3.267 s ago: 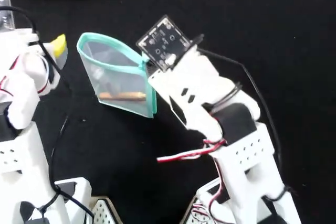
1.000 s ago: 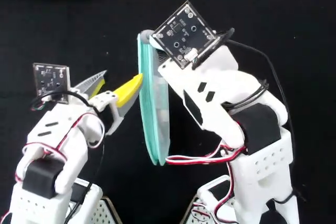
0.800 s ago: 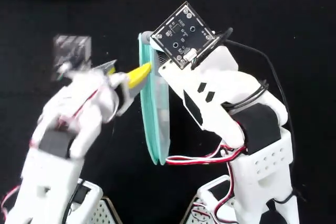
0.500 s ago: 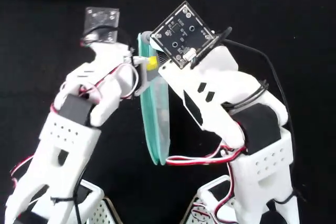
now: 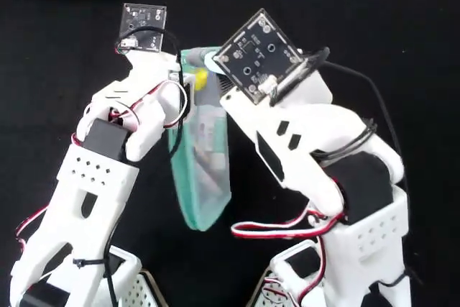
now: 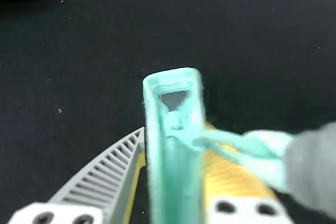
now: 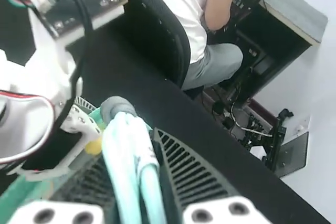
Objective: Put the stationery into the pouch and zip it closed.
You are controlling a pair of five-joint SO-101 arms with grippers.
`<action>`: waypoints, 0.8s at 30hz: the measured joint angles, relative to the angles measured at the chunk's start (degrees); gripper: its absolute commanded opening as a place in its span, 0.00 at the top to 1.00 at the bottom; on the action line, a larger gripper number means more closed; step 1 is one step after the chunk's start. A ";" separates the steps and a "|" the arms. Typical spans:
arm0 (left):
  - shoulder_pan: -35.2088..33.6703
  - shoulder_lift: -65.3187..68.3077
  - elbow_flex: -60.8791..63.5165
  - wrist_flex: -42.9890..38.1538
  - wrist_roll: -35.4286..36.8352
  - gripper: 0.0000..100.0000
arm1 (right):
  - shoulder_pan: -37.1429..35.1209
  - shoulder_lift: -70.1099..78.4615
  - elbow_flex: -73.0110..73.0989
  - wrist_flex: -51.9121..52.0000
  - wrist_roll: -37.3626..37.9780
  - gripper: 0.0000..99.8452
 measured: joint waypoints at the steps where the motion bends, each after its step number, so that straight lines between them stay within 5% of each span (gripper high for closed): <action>1: 0.18 0.00 0.00 0.00 -1.76 0.97 | 0.00 -0.18 0.00 0.00 0.00 0.99; 7: 1.23 0.00 0.00 1.05 -5.45 0.97 | 0.00 -0.70 0.00 0.00 0.00 0.99; 16: -3.52 -10.99 -3.08 14.95 -21.71 0.97 | 2.37 -2.55 1.32 3.78 0.00 0.99; 24: -4.40 -22.68 6.42 15.38 -26.99 0.97 | 0.62 -4.48 19.43 3.52 0.00 0.99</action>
